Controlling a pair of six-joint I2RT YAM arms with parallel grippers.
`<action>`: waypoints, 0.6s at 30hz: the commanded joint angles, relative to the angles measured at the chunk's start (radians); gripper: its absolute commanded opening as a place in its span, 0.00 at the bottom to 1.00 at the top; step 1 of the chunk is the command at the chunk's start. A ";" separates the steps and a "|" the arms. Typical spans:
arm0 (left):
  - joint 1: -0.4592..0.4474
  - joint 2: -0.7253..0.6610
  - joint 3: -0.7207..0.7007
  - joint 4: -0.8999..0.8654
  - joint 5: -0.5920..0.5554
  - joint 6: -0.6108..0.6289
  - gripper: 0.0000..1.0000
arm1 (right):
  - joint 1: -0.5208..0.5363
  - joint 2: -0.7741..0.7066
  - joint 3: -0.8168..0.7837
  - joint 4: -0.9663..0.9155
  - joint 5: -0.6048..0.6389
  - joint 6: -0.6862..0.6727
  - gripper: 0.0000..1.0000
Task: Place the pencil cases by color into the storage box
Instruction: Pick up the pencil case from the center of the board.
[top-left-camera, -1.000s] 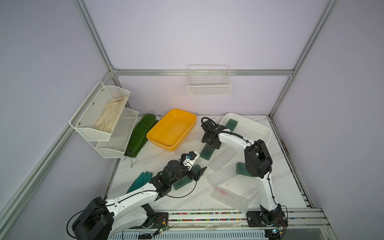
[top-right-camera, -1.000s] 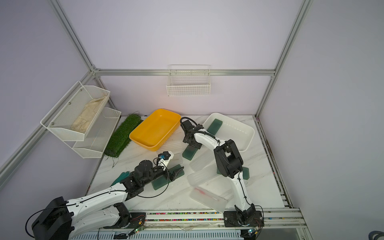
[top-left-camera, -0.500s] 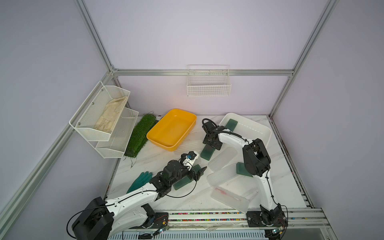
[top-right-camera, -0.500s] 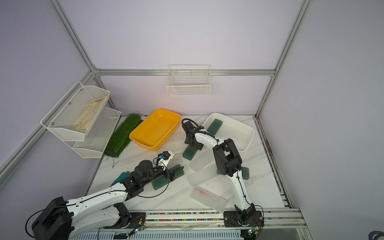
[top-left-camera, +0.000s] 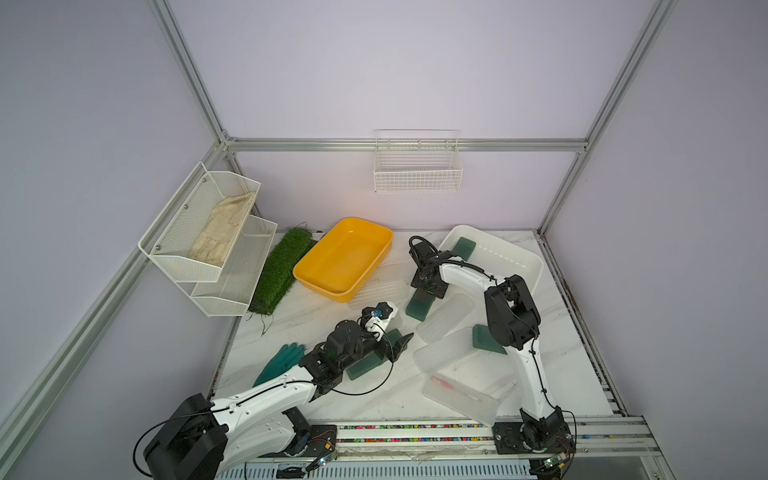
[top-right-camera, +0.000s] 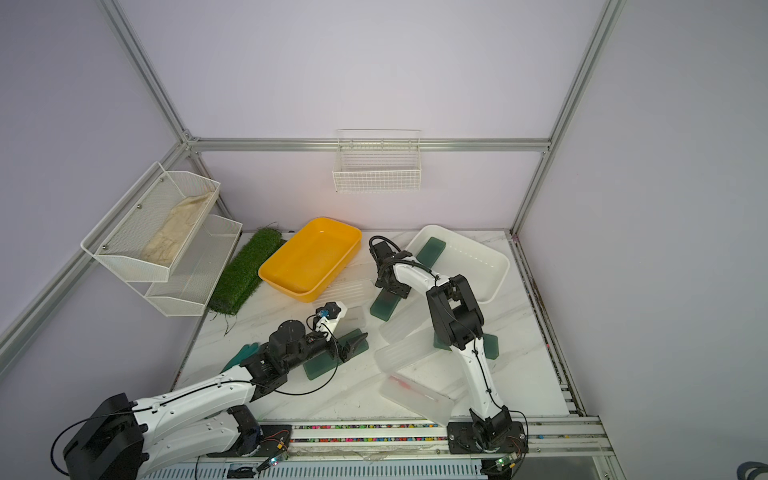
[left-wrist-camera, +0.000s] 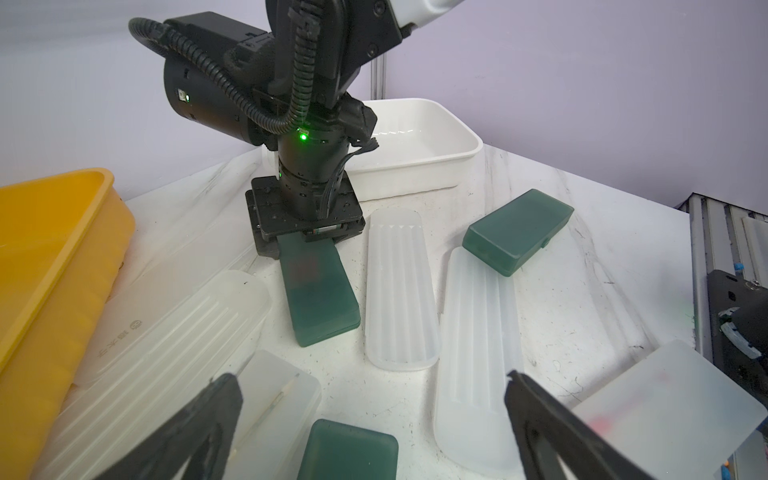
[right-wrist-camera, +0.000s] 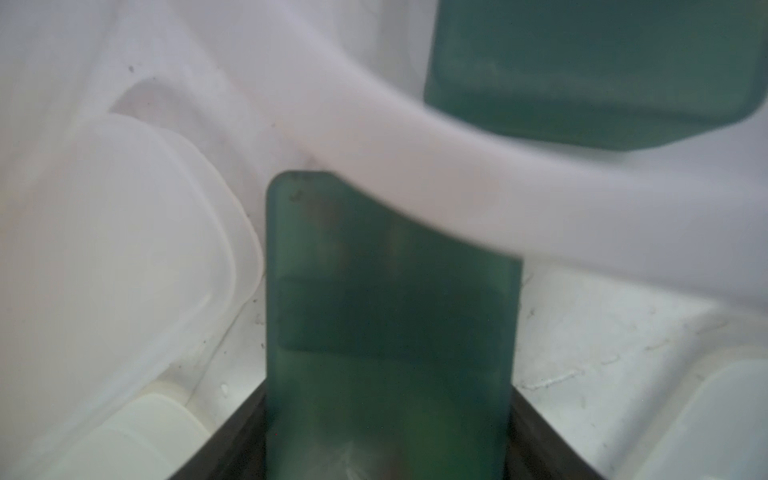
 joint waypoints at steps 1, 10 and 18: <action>-0.005 -0.016 0.001 0.011 -0.014 -0.006 1.00 | -0.007 0.039 0.015 0.007 -0.011 -0.012 0.67; -0.005 -0.005 0.030 -0.032 -0.051 -0.046 1.00 | 0.007 -0.041 -0.003 0.090 -0.009 -0.036 0.57; -0.005 -0.019 0.044 -0.055 -0.077 -0.063 1.00 | 0.049 -0.096 0.030 0.097 0.012 -0.066 0.56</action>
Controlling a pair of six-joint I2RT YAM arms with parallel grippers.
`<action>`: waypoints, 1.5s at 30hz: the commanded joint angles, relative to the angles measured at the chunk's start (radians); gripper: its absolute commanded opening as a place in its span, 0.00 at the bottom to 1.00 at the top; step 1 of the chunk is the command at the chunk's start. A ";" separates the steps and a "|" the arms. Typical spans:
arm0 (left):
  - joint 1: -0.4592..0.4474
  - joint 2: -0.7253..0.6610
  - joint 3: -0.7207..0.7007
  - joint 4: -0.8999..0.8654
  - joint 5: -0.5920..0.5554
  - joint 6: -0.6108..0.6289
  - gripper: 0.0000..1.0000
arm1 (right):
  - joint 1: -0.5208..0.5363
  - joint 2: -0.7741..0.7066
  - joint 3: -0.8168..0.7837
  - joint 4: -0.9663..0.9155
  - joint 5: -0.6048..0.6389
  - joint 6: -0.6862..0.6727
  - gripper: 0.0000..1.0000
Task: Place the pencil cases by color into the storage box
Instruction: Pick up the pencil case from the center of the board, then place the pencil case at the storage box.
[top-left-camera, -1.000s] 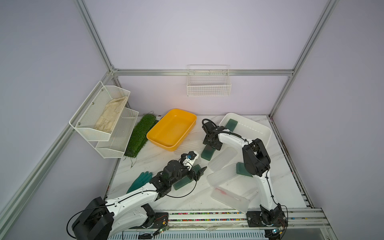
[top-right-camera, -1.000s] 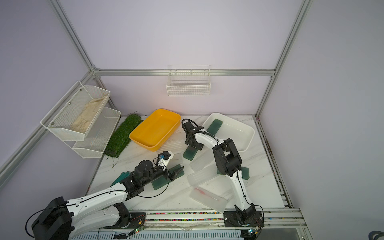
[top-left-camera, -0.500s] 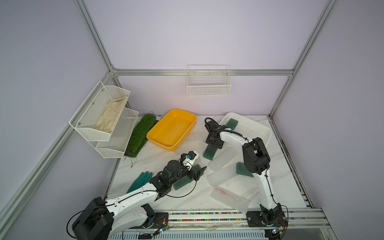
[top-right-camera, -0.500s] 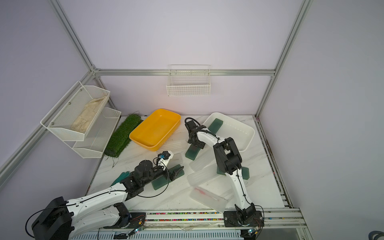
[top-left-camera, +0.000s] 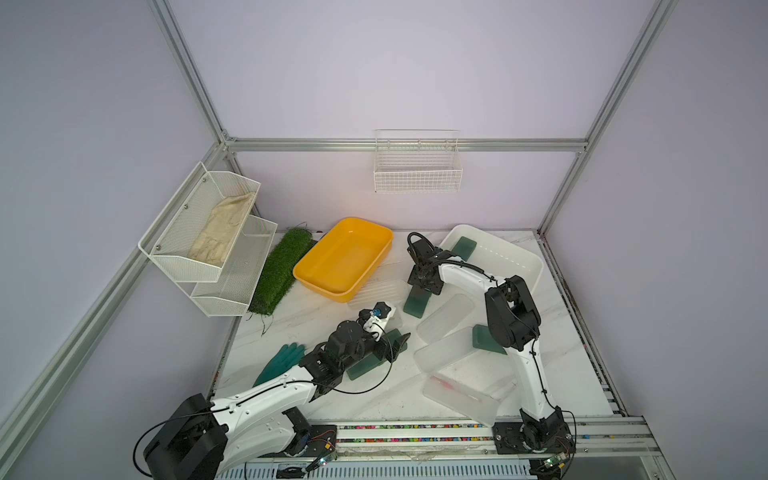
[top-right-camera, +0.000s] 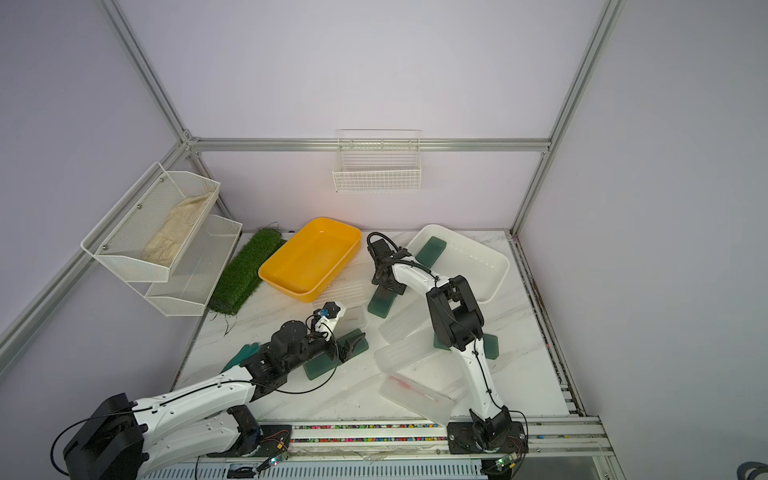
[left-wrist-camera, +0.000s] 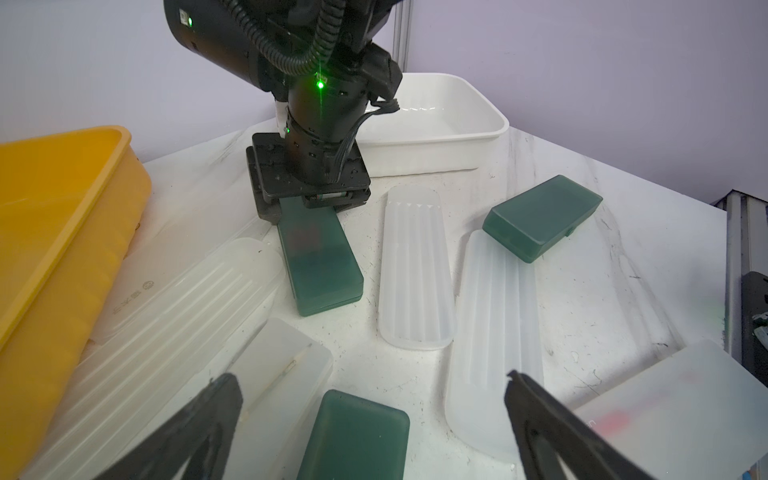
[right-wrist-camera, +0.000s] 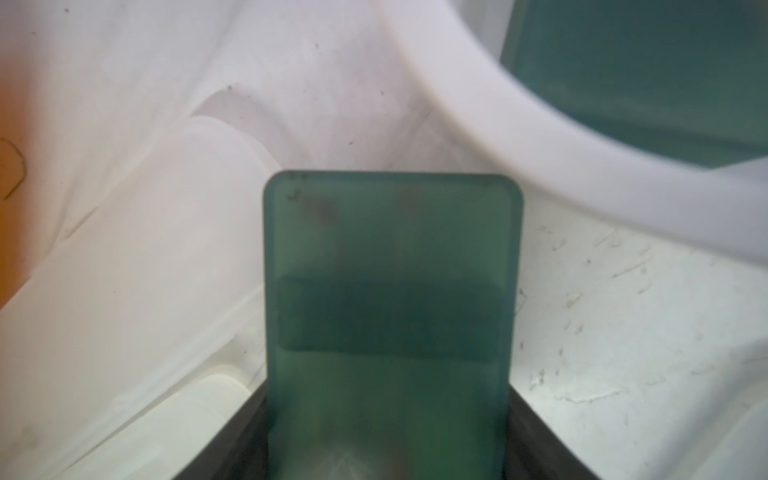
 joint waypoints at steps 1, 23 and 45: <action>-0.006 -0.023 0.043 0.005 -0.020 -0.021 1.00 | 0.028 -0.079 0.031 0.039 0.019 -0.020 0.56; -0.004 -0.063 0.211 -0.126 -0.014 -0.024 1.00 | 0.060 -0.347 -0.037 0.173 0.094 -0.129 0.55; -0.031 0.440 0.759 -0.382 0.130 0.116 1.00 | -0.513 -0.498 -0.218 0.170 -0.275 -0.212 0.56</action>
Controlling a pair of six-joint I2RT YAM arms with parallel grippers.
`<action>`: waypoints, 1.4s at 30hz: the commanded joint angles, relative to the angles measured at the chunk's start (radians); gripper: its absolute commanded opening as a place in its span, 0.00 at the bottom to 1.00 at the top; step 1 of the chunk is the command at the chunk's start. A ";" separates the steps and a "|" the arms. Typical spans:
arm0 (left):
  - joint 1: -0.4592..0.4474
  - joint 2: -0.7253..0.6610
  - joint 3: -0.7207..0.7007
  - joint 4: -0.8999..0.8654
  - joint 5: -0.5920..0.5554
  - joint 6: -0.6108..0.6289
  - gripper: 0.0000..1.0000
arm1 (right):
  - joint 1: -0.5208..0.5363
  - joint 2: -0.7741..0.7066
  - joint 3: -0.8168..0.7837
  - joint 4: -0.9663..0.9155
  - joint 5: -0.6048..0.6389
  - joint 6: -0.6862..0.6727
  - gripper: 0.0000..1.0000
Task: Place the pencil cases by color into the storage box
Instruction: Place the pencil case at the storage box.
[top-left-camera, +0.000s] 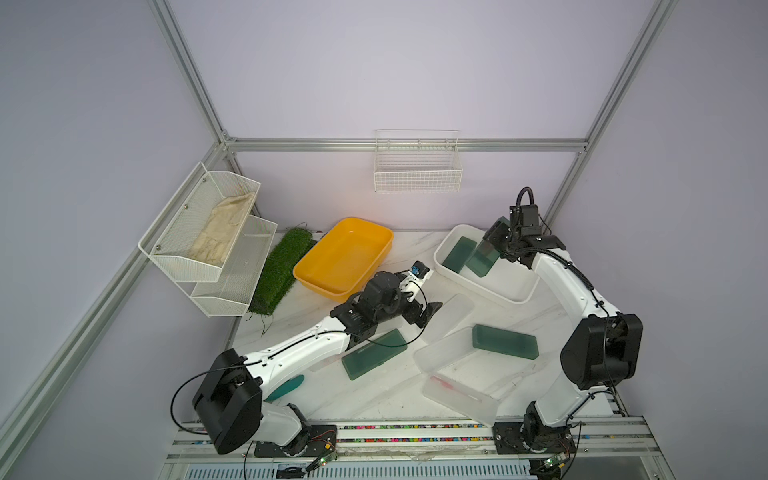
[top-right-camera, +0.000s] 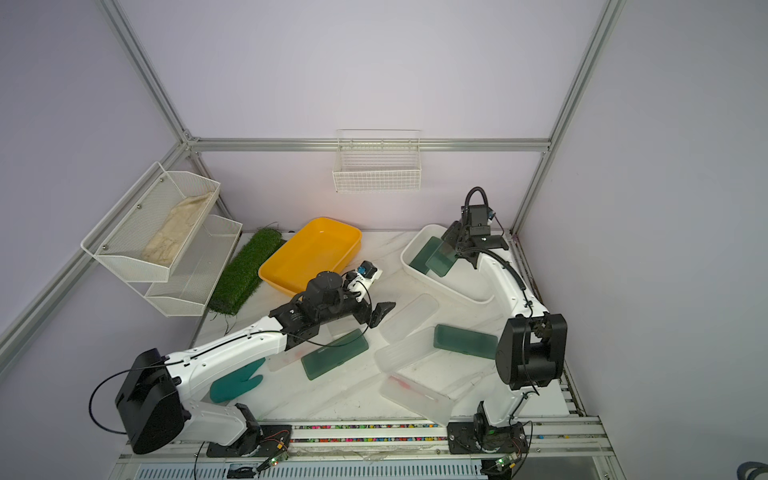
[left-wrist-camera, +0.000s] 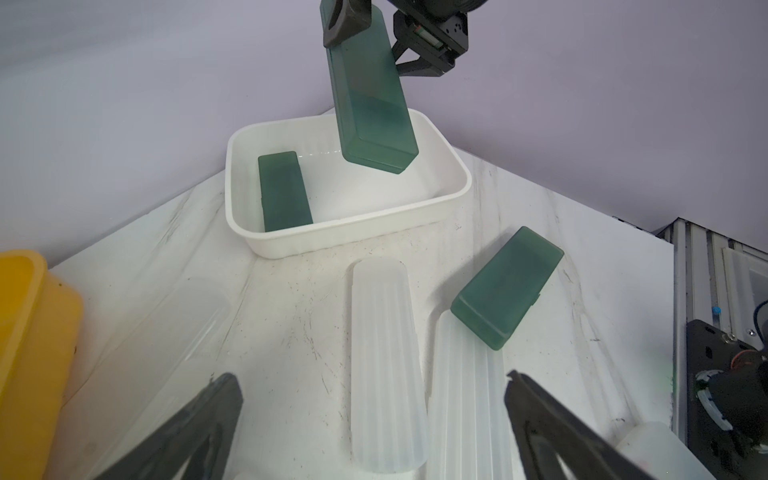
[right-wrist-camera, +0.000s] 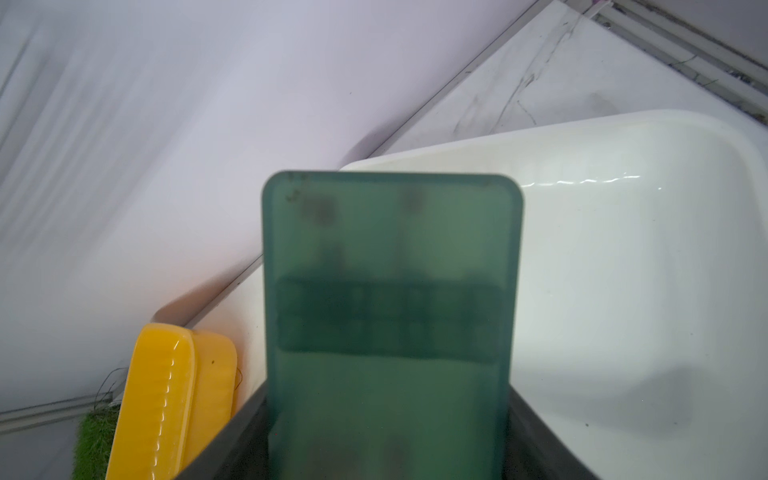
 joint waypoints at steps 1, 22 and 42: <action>-0.011 0.069 0.144 -0.061 0.025 0.053 1.00 | -0.032 0.078 0.068 -0.016 -0.116 -0.071 0.56; -0.002 0.315 0.428 -0.212 0.110 0.114 1.00 | -0.054 0.419 0.225 -0.049 -0.039 -0.197 0.56; 0.041 0.271 0.349 -0.158 0.132 0.052 1.00 | -0.054 0.598 0.368 -0.087 -0.013 -0.210 0.57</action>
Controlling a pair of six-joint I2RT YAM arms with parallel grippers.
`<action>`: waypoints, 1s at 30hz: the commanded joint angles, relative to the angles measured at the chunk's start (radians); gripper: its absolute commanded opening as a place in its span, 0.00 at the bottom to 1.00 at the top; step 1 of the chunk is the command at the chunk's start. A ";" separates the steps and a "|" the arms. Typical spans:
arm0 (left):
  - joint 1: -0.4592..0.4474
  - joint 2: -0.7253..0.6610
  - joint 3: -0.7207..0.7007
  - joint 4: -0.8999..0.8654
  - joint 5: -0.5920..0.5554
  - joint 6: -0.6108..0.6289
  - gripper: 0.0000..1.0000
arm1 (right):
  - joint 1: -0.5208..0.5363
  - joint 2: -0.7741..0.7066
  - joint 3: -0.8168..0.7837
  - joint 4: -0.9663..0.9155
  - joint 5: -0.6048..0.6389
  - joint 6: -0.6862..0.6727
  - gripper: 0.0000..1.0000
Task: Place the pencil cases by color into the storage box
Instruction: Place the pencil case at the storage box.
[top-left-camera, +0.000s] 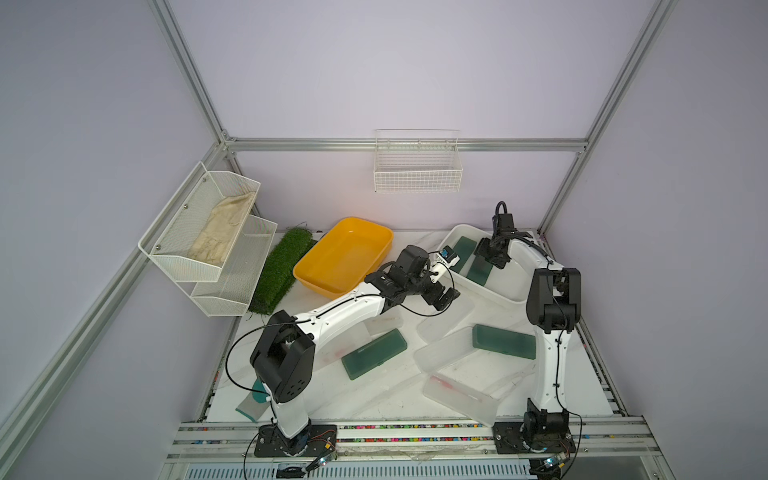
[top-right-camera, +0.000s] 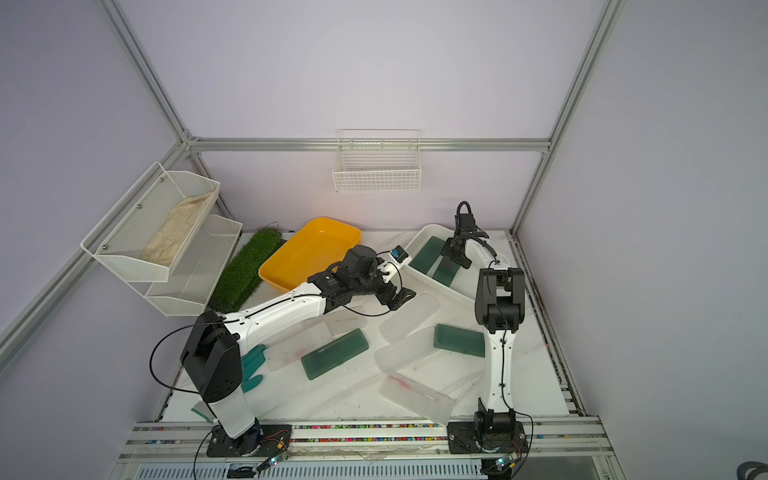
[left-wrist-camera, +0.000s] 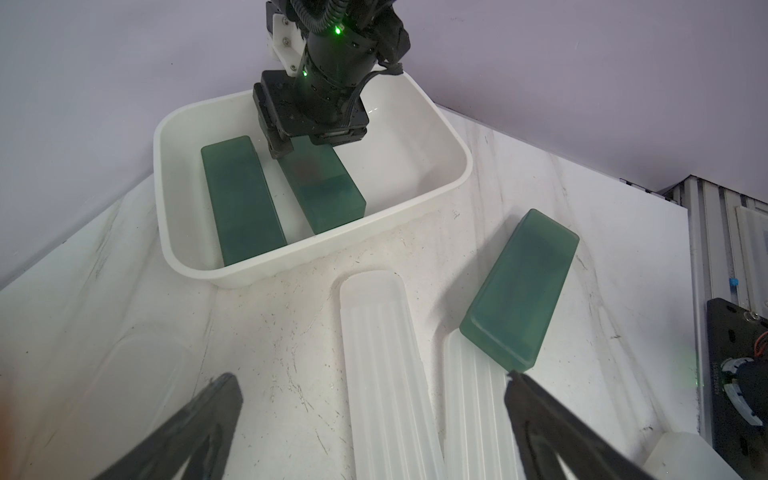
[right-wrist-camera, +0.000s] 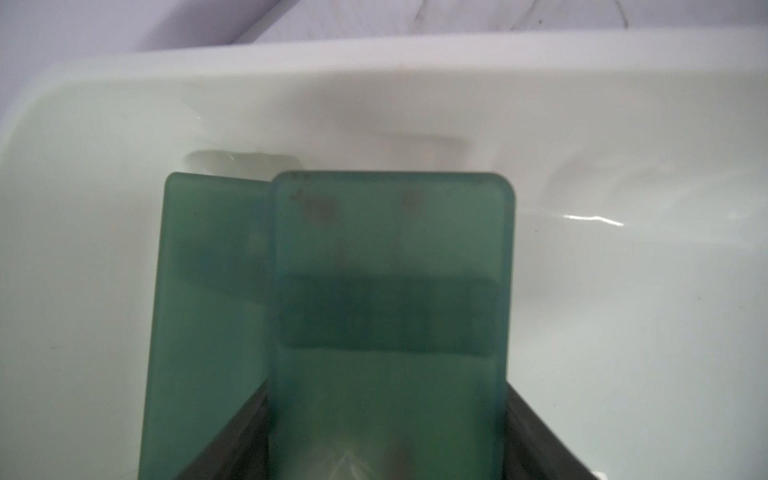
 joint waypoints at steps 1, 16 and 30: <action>0.009 -0.053 -0.033 0.049 0.024 -0.025 1.00 | -0.003 0.013 0.015 0.002 0.015 -0.007 0.57; 0.030 -0.123 -0.113 0.062 -0.023 -0.055 1.00 | -0.001 0.109 0.104 -0.019 0.016 0.051 0.58; 0.049 -0.253 -0.232 -0.016 -0.120 -0.087 1.00 | 0.001 0.144 0.173 -0.018 -0.035 0.098 0.82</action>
